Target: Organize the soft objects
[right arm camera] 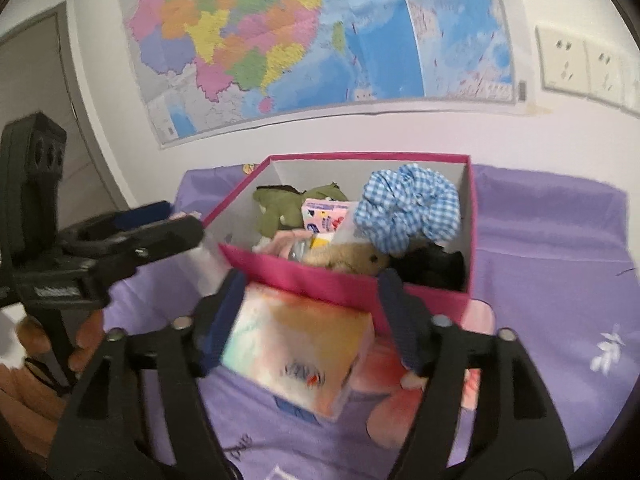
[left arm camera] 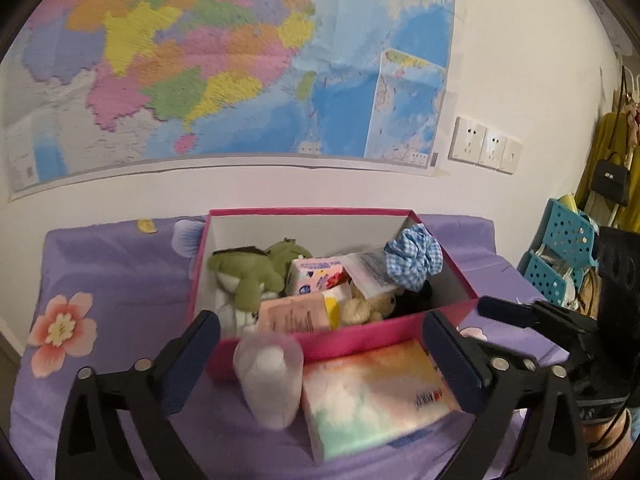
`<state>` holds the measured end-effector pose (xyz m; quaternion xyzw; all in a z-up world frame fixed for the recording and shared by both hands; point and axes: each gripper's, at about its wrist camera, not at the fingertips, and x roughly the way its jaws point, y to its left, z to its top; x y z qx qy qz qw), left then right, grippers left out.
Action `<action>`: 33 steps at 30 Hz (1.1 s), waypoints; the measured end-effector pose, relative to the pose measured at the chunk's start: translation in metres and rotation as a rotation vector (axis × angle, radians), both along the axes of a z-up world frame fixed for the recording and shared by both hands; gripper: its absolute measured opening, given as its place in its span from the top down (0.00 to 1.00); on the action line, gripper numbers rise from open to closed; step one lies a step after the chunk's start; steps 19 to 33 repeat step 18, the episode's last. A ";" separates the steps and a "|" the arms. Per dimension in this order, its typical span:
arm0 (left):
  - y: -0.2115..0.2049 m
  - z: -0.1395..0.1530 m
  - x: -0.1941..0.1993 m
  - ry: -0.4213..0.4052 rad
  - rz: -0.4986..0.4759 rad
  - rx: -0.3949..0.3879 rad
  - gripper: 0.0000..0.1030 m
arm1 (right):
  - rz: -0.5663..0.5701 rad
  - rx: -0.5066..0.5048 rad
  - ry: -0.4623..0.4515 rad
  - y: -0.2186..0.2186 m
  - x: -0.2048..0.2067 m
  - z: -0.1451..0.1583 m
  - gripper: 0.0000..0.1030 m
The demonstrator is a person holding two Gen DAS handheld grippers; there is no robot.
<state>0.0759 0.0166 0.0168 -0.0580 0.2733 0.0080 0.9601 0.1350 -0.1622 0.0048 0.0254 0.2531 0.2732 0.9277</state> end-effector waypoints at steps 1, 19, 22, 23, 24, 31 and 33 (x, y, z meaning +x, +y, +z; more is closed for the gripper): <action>-0.001 -0.001 -0.007 -0.004 0.011 0.002 0.00 | -0.011 -0.019 -0.020 0.001 -0.010 -0.002 0.16; -0.011 -0.060 -0.071 0.130 0.123 0.038 0.00 | -0.085 -0.098 0.011 0.016 -0.080 -0.048 0.06; -0.011 -0.060 -0.071 0.130 0.123 0.038 0.00 | -0.085 -0.098 0.011 0.016 -0.080 -0.048 0.06; -0.011 -0.060 -0.071 0.130 0.123 0.038 0.00 | -0.085 -0.098 0.011 0.016 -0.080 -0.048 0.06; -0.011 -0.060 -0.071 0.130 0.123 0.038 0.00 | -0.085 -0.098 0.011 0.016 -0.080 -0.048 0.06; -0.011 -0.060 -0.071 0.130 0.123 0.038 0.00 | -0.085 -0.098 0.011 0.016 -0.080 -0.048 0.06; -0.011 -0.060 -0.071 0.130 0.123 0.038 0.00 | -0.085 -0.098 0.011 0.016 -0.080 -0.048 0.06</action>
